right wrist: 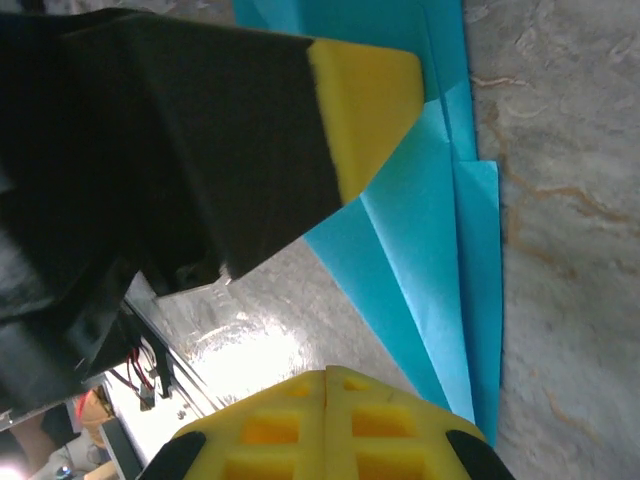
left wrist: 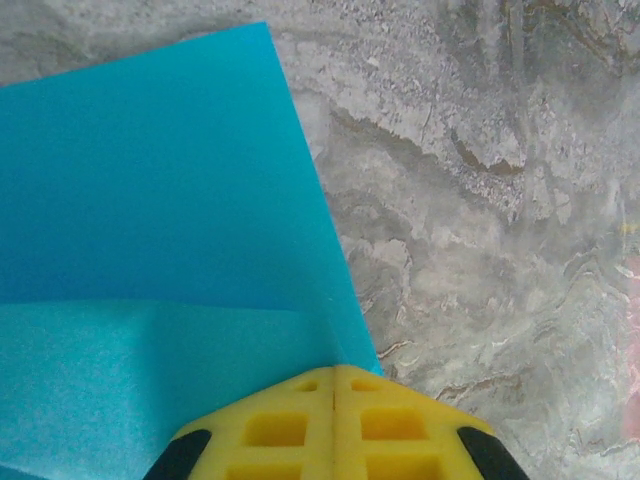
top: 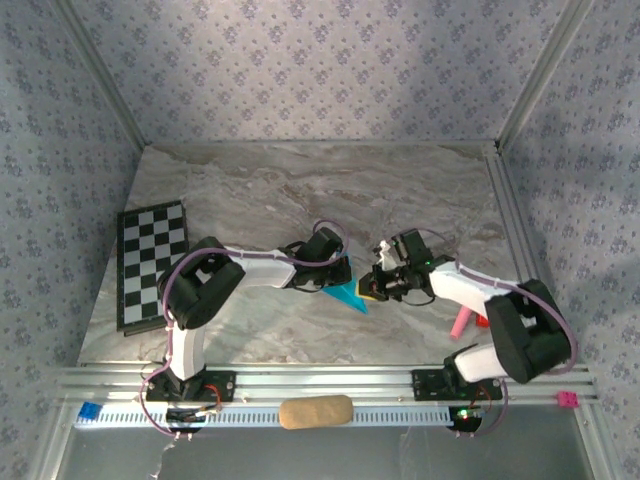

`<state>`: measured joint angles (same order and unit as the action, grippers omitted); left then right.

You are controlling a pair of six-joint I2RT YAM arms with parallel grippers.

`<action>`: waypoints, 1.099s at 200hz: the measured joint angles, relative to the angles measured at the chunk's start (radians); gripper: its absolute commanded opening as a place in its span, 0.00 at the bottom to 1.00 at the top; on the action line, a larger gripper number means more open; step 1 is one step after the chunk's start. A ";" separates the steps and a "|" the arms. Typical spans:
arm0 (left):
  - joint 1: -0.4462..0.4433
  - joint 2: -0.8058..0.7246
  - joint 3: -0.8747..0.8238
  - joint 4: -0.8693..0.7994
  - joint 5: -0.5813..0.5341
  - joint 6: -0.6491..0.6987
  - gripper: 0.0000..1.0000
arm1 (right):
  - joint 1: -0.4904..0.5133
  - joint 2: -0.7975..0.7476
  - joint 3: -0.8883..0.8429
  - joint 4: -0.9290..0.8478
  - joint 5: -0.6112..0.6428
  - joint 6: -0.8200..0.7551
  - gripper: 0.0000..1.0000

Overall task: Fold a paper plane with a square sheet of paper (pick it up from the middle)
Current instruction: Fourth fold the wing at the center of the table.

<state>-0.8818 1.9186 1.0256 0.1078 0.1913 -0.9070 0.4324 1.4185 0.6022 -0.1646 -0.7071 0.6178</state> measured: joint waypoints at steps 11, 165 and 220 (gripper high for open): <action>0.000 0.000 0.000 0.001 0.000 0.000 0.07 | 0.003 0.039 0.002 0.021 -0.004 0.012 0.00; 0.003 -0.003 0.011 -0.023 0.000 0.049 0.12 | -0.003 0.234 0.005 0.207 -0.028 0.045 0.00; 0.018 -0.068 0.013 -0.082 -0.020 0.078 0.12 | -0.006 0.238 0.004 0.215 -0.038 0.040 0.00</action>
<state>-0.8639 1.8503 1.0382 0.0254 0.1711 -0.8291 0.4267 1.6569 0.6060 0.0502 -0.7448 0.6579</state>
